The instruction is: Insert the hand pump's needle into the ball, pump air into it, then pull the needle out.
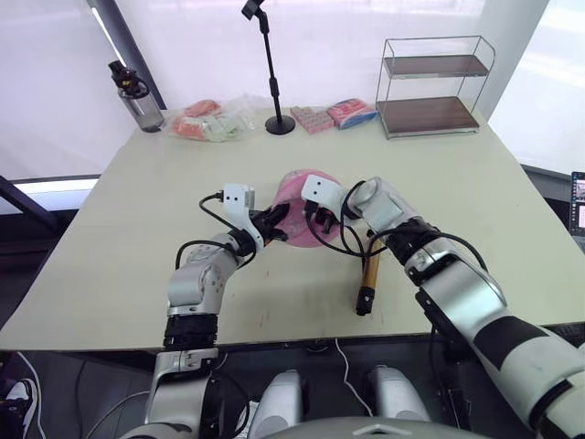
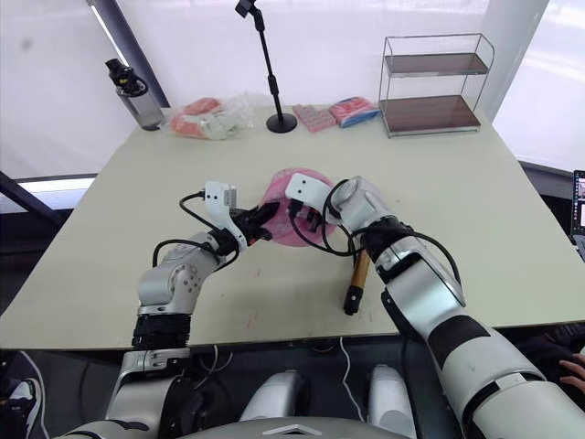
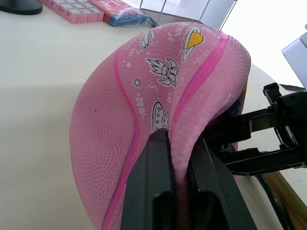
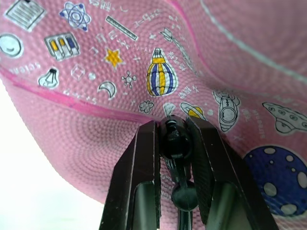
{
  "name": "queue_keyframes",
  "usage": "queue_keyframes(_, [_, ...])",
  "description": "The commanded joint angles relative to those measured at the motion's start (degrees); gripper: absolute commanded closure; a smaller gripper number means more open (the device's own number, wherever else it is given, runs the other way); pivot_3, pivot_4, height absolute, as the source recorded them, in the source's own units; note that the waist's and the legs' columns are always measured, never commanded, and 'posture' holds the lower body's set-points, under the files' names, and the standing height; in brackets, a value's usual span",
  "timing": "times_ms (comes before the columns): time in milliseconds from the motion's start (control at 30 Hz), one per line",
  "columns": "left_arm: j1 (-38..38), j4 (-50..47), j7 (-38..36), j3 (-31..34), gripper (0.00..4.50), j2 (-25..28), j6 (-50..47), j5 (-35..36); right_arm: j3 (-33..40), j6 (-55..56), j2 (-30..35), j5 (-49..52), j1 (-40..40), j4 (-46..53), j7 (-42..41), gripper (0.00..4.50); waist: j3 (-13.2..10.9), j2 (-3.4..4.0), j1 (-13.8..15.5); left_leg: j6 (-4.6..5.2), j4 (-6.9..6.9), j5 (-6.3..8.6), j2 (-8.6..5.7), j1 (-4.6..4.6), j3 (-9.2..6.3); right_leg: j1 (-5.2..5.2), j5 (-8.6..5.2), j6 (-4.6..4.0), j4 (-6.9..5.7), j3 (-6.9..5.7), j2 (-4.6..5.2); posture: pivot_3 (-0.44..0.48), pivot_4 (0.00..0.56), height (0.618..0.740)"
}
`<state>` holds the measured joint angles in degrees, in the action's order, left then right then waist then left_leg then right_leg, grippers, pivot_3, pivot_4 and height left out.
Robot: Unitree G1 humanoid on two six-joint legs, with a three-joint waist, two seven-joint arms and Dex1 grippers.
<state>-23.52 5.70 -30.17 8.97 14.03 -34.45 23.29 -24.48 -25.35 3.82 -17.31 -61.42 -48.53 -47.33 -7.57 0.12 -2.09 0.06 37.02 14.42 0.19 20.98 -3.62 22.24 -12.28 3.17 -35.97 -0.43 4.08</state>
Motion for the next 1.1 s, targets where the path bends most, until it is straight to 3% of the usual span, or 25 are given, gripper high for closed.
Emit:
queue_keyframes(33, [1.3, 1.6, -1.5, -2.5, 4.5, -0.5, -2.0, 0.6, -0.9, -7.9, 5.1, -1.7, 5.3, 9.2, -1.4, 4.12, -0.2, 0.15, 0.3, 0.0, 0.0, 0.0, -0.03, 0.07, -0.02, 0.02, 0.0, 0.0, 0.04, -0.02, 0.02, 0.0, 0.15, 0.731])
queue_keyframes(233, [0.9, 2.0, -2.1, -2.9, 4.5, -0.2, -1.8, 0.4, -1.2, -13.1, 9.1, -0.9, 11.1, 25.2, -2.8, 4.12, -0.2, 0.17, 1.9, 0.12, 0.01, -0.24, -0.17, 1.08, 0.01, 0.8, 0.14, 0.22, 0.15, -0.22, 0.08, 0.0, 0.15, 0.731])
queue_keyframes(300, [0.7, 2.1, -2.3, -3.1, 4.5, -0.2, -1.8, 0.3, -1.1, -14.2, 9.7, -0.3, 12.3, 28.0, -2.8, 3.14, -0.2, 0.16, 2.2, 0.12, -0.02, -0.24, -0.19, 1.32, 0.03, 0.95, 0.14, 0.23, 0.22, -0.24, 0.11, 0.0, 0.15, 0.731])
queue_keyframes(367, [0.5, 2.3, -2.4, -3.3, 4.5, -0.1, -1.7, 0.3, -0.6, -13.9, 10.4, 0.7, 13.5, 30.9, -3.0, 2.55, -0.4, 0.16, 2.4, 0.12, -0.02, -0.24, -0.2, 1.48, -0.02, 1.04, 0.13, 0.23, 0.27, -0.31, 0.11, 0.0, 0.15, 0.731])
queue_keyframes(400, [0.5, 2.4, -2.5, -3.3, 4.5, -0.1, -1.6, 0.2, -0.7, -13.0, 11.3, 0.9, 14.2, 32.6, -3.3, 1.96, -0.4, 0.15, 2.4, 0.12, -0.02, -0.24, -0.21, 1.57, 0.01, 1.12, 0.13, 0.22, 0.27, -0.3, 0.13, 0.0, 0.15, 0.731])
queue_keyframes(500, [0.4, 2.5, -2.8, -3.5, 4.5, 0.1, -1.6, 0.2, 1.1, -13.6, 13.2, 2.9, 15.7, 37.8, -3.9, 0.84, -0.5, 0.11, 2.6, 0.12, -0.02, -0.24, -0.2, 1.65, 0.01, 1.22, 0.11, 0.21, 0.27, -0.31, 0.12, 0.0, 0.15, 0.731])
queue_keyframes(600, [0.3, 2.5, -3.1, -3.6, 4.5, 0.2, -1.6, 0.2, 2.7, -11.5, 15.1, 4.9, 16.7, 41.8, -4.0, 0.84, -0.7, 0.05, 2.8, 0.12, -0.02, -0.24, -0.19, 1.79, 0.01, 1.32, 0.12, 0.22, 0.27, -0.33, 0.11, 0.0, 0.15, 0.731])
queue_keyframes(767, [0.0, 2.9, -3.7, -4.0, 4.5, 0.4, -1.3, 0.0, 12.7, -12.7, 15.7, 14.4, 20.3, 50.8, -3.5, 0.84, -1.2, -0.05, 2.9, 0.12, -0.02, -0.24, -0.18, 1.84, 0.02, 1.36, 0.14, 0.24, 0.27, -0.32, 0.1, 0.0, 0.15, 0.731])
queue_keyframes(1100, [-2.5, 5.4, -5.7, -5.1, 4.5, 1.0, -0.4, -0.7, 28.1, -8.7, 17.8, 27.0, 37.6, 65.4, 1.5, 0.84, -1.6, -0.23, 3.1, 0.12, 0.06, -0.25, -0.16, 1.9, 0.05, 1.34, 0.12, 0.24, 0.31, -0.36, 0.11, 0.0, 0.15, 0.731])
